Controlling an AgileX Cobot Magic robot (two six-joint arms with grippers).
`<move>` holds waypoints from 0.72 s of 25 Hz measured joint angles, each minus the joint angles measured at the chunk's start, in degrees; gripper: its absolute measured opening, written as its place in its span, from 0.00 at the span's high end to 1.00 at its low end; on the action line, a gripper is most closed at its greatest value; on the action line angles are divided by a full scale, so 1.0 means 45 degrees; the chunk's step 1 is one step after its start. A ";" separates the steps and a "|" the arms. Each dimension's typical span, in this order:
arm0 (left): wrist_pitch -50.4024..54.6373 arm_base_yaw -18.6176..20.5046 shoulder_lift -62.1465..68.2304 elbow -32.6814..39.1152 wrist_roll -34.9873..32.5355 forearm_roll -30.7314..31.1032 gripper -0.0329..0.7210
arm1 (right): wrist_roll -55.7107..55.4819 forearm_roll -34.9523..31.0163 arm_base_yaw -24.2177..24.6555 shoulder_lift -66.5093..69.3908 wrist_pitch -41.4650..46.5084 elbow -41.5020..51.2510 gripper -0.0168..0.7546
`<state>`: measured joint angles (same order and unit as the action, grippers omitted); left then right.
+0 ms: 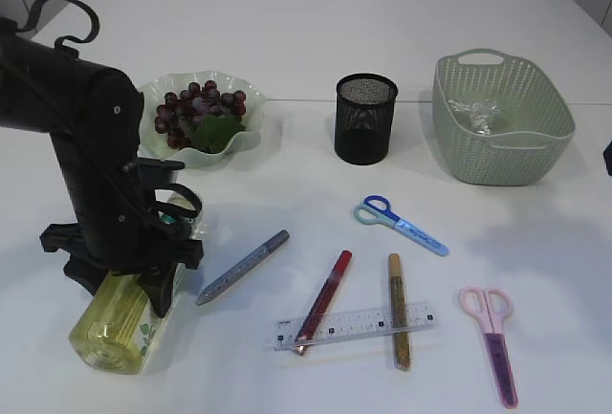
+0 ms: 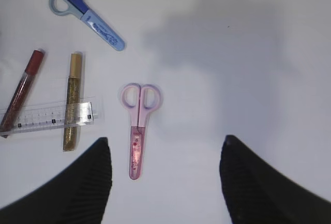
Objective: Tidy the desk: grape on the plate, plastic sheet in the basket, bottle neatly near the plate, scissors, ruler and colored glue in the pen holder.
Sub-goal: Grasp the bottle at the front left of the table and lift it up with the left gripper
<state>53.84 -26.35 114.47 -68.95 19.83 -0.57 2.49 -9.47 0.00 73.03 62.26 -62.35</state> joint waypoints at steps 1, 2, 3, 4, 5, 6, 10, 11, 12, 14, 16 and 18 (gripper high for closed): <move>0.0000 0.0000 0.0000 0.0000 -0.0023 0.0000 0.39 | 0.0000 0.0000 0.0000 0.0000 0.0000 0.0000 0.31; 0.0000 0.0000 0.0000 0.0000 -0.0023 0.0009 0.39 | 0.0000 0.0000 0.0000 0.0000 0.0000 0.0000 0.31; -0.0019 0.0000 0.0000 0.0000 -0.0023 0.0030 0.39 | 0.0000 0.0000 0.0000 0.0000 0.0000 0.0000 0.31; -0.0019 0.0000 0.0000 0.0000 -0.0023 0.0128 0.39 | 0.0000 0.0000 0.0000 0.0000 0.0000 0.0000 0.31; -0.0019 0.0000 0.0000 0.0000 -0.0023 0.0128 0.39 | 0.0000 0.0000 0.0000 0.0000 0.0000 0.0000 0.31; -0.0019 0.0000 0.0000 0.0000 -0.0023 0.0128 0.39 | 0.0000 0.0000 0.0000 0.0000 0.0000 0.0000 0.31; -0.0027 0.0000 0.0000 0.0000 -0.0030 0.0128 0.39 | 0.0000 0.0000 0.0000 0.0000 0.0000 0.0000 0.31; -0.0027 0.0000 0.0000 0.0000 -0.0030 0.0128 0.39 | 0.0000 0.0000 0.0000 0.0000 0.0000 0.0000 0.31; -0.0027 0.0000 0.0000 0.0000 -0.0030 0.0128 0.39 | 0.0000 0.0000 0.0000 0.0000 0.0000 0.0000 0.31; -0.0027 0.0000 0.0000 0.0000 -0.0030 0.0222 0.39 | 0.0000 0.0000 0.0000 0.0000 0.0000 0.0000 0.31; -0.0027 -0.0022 0.0000 0.0000 -0.0111 0.0292 0.39 | 0.0000 0.0000 0.0000 0.0000 0.0000 0.0000 0.31; -0.0097 -0.0051 0.0000 0.0000 -0.0341 0.0488 0.39 | 0.0000 0.0000 0.0000 0.0000 0.0000 0.0000 0.31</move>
<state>53.40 -26.57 114.47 -68.95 18.30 1.62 2.49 -9.47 0.00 73.03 62.26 -62.35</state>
